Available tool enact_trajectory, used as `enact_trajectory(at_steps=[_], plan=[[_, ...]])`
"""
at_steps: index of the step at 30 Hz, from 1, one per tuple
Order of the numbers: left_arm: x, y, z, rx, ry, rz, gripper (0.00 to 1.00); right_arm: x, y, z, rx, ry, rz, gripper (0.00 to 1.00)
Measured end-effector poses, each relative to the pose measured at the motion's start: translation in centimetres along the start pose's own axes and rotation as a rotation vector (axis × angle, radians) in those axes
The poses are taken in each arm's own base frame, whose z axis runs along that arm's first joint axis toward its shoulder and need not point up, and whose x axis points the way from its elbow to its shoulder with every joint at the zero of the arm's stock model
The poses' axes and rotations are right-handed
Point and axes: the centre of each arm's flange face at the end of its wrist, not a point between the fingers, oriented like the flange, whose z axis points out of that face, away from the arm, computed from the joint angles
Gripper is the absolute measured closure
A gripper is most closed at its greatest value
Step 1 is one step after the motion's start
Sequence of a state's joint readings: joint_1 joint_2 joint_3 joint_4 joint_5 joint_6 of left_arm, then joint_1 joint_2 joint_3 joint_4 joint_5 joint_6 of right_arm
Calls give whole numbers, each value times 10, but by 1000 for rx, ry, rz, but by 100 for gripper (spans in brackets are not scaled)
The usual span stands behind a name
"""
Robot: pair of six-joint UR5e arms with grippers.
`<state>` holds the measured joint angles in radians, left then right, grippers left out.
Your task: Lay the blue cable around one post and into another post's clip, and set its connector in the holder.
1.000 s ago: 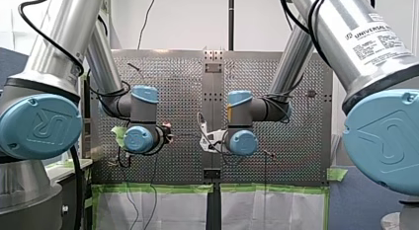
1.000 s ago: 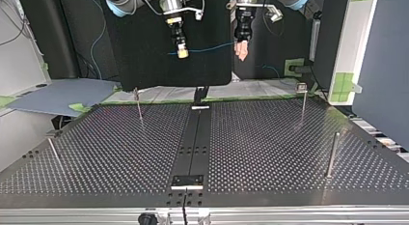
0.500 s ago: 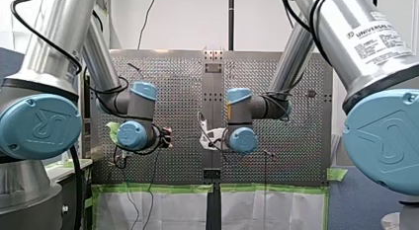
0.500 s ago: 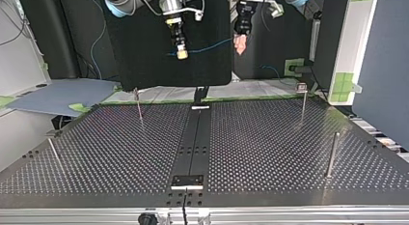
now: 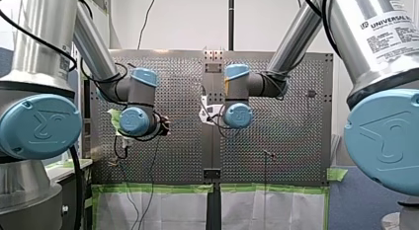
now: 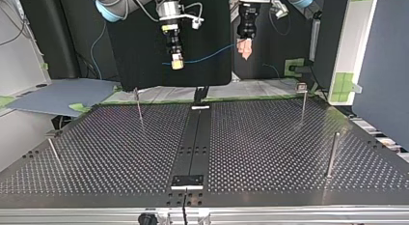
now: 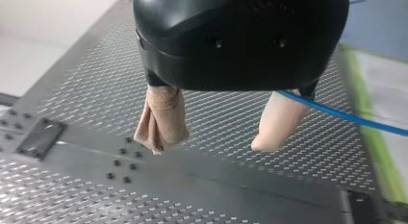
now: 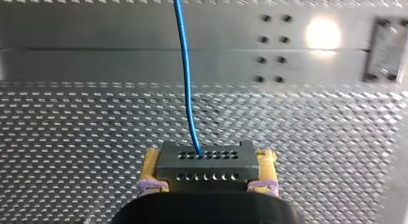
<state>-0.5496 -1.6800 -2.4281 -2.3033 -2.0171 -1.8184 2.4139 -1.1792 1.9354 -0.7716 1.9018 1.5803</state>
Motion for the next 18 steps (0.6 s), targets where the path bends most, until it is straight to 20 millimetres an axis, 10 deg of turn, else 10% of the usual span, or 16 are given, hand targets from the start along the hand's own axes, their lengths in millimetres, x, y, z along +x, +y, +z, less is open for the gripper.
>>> enact_trajectory(at_steps=[18], plan=[[-95,-25,25,-35,-148,-161,0,136,-11,22,49,148,39,100]])
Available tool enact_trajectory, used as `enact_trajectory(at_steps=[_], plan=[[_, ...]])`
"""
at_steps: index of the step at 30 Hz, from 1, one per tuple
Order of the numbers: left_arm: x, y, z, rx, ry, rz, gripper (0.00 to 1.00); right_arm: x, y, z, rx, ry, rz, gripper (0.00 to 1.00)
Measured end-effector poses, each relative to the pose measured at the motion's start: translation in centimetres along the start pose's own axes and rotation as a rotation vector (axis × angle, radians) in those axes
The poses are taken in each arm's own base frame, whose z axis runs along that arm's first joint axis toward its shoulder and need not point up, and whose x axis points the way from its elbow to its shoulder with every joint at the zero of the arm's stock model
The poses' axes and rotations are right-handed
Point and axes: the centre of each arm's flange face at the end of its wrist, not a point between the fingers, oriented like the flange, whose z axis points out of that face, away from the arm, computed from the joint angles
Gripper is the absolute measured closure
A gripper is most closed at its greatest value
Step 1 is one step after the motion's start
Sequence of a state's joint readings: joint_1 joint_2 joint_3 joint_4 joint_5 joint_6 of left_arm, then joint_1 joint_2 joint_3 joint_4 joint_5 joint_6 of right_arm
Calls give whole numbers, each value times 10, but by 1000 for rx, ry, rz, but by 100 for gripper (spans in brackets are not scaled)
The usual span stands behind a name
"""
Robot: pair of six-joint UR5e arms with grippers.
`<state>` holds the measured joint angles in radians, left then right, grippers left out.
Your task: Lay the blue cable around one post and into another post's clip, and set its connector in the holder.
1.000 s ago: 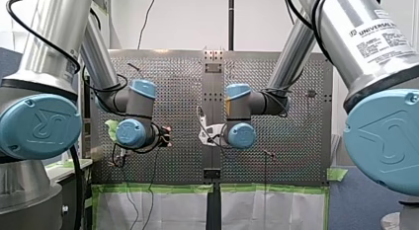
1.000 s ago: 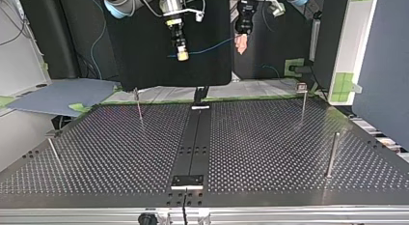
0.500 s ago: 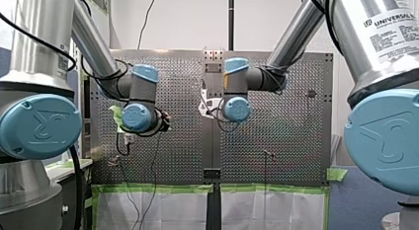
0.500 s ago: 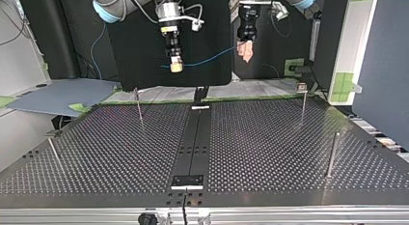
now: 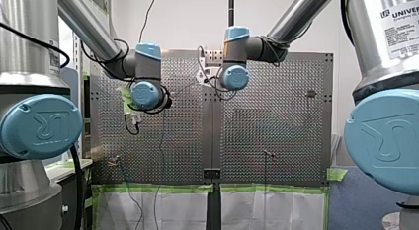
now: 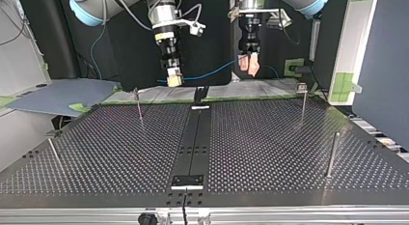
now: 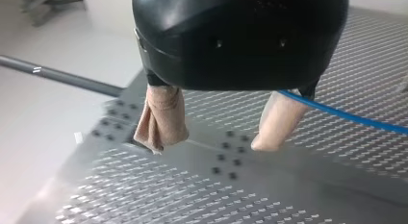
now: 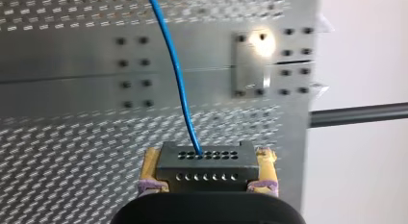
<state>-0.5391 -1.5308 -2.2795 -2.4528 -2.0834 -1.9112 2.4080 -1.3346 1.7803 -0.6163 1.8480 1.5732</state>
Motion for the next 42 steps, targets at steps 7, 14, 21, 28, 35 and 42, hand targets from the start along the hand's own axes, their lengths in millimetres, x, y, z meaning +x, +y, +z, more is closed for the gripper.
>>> enact_trajectory(at_steps=[7,14,21,28,35,42], plan=[[-38,-8,9,-44,-67,-49,0,55,-2,8,21,58,15,100],[-78,-13,16,-94,-136,-98,0,89,-6,16,44,79,16,100],[-122,-17,20,-131,-205,-155,0,110,-10,24,71,78,17,100],[-175,-20,21,-138,-275,-203,0,113,-12,27,117,51,30,100],[-232,-18,24,-122,-343,-242,0,106,-20,37,150,34,19,100],[-258,-14,33,-114,-356,-254,0,101,-32,46,171,11,-1,100]])
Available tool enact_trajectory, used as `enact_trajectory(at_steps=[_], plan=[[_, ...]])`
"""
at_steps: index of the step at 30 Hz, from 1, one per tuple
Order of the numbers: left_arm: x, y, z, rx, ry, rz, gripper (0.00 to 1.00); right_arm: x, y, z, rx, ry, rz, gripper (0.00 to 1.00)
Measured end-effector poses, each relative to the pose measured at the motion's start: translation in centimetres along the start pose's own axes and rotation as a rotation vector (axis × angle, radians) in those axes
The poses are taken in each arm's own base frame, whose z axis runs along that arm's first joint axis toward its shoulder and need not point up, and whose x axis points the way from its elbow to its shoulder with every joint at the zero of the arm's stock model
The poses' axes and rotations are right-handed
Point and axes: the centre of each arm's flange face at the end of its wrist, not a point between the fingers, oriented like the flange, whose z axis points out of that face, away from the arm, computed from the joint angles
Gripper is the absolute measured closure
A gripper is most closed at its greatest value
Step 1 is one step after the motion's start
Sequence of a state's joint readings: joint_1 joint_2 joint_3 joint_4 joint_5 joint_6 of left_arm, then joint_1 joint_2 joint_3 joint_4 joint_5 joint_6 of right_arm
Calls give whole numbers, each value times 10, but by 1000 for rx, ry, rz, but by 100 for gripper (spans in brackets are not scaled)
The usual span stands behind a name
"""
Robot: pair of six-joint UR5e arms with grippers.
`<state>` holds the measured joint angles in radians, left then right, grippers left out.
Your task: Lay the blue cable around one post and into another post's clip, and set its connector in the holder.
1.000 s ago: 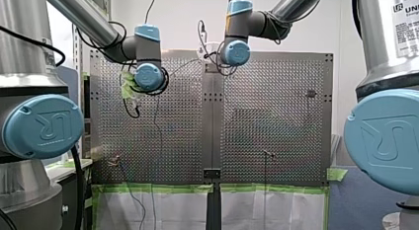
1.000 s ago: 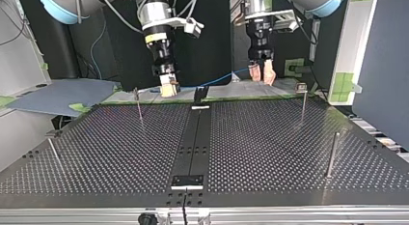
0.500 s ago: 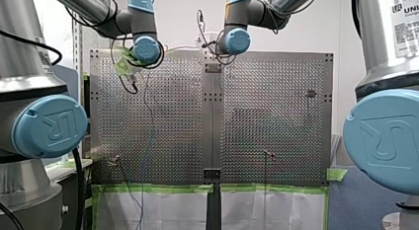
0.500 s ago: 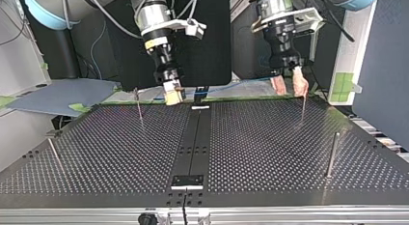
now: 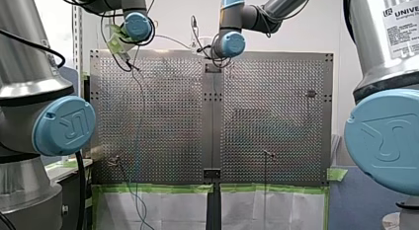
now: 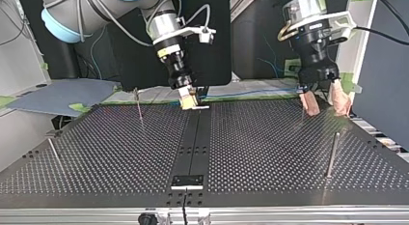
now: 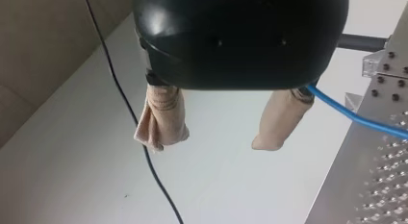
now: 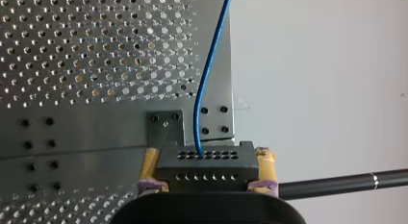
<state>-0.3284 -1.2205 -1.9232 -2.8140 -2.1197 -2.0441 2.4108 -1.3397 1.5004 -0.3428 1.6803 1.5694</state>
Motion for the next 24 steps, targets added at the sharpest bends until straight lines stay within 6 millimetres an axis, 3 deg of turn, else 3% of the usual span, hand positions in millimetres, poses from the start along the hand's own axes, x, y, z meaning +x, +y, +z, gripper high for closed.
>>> enact_trajectory(at_steps=[13,24], plan=[[16,32,34,-53,100,9,0,39,-29,12,60,59,13,100],[-12,30,78,-18,44,-90,0,57,-47,22,94,76,19,100]])
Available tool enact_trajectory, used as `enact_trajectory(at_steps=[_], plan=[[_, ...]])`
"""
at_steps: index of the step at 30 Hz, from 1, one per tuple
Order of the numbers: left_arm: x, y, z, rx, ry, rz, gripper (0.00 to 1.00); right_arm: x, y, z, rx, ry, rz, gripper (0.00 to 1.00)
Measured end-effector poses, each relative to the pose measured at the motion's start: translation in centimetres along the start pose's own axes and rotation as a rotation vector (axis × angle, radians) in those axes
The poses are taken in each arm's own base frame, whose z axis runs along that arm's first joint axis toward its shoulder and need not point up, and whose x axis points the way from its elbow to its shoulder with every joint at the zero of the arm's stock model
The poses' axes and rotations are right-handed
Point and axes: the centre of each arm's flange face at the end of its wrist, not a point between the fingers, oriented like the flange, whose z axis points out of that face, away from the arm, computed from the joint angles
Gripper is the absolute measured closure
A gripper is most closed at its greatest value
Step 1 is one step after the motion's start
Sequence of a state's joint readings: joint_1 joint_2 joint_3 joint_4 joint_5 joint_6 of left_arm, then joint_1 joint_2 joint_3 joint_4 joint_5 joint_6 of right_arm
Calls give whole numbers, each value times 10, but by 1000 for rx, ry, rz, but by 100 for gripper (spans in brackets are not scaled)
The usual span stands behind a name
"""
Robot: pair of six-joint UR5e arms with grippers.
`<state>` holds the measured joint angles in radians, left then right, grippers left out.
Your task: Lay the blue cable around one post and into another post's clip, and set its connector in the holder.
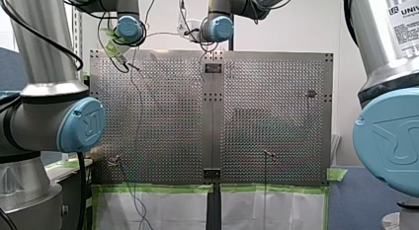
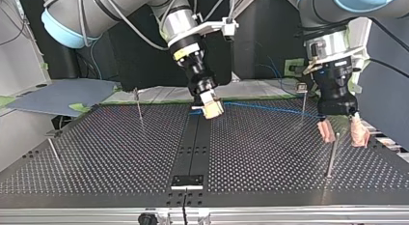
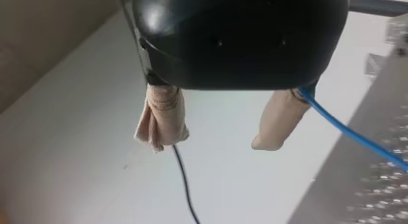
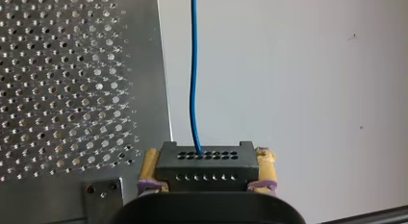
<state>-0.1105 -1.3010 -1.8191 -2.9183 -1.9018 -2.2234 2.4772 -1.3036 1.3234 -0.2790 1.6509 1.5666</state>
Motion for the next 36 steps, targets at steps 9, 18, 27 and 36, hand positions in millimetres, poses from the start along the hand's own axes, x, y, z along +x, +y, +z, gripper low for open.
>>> enact_trajectory(at_steps=[9,18,27,36], plan=[[-20,4,30,19,-20,-7,0,-2,-11,13,15,-39,-7,100],[-27,35,60,-31,-49,14,0,3,-21,29,28,-24,-10,100],[-41,63,82,-68,-119,-6,0,-1,-39,43,47,-29,-21,100],[-43,104,109,-110,-122,18,0,-24,-55,64,59,-36,-38,100]])
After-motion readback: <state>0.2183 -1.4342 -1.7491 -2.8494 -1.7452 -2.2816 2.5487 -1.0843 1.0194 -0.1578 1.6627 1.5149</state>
